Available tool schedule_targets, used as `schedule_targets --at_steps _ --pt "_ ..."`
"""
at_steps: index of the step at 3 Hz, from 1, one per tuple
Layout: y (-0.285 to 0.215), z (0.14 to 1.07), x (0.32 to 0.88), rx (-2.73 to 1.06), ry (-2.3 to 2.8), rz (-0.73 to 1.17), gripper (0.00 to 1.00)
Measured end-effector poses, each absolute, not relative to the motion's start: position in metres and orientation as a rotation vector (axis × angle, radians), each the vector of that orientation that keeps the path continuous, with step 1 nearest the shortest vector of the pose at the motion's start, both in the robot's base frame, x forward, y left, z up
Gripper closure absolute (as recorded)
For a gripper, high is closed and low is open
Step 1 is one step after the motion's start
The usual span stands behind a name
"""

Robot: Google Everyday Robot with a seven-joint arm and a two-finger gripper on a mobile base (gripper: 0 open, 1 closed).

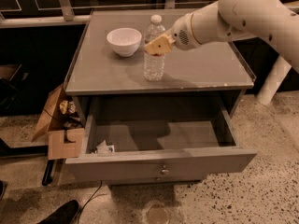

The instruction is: Pick water bottle from top drawer and place on counter

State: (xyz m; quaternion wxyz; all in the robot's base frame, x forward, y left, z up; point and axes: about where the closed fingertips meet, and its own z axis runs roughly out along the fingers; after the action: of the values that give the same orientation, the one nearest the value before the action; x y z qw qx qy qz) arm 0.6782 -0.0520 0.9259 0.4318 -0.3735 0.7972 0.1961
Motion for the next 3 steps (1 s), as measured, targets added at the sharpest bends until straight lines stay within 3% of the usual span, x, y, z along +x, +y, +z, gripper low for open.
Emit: schedule_targets --at_steps 3 --pt "-0.052 0.9258 0.6782 -0.931 1.987 0.489 0.06"
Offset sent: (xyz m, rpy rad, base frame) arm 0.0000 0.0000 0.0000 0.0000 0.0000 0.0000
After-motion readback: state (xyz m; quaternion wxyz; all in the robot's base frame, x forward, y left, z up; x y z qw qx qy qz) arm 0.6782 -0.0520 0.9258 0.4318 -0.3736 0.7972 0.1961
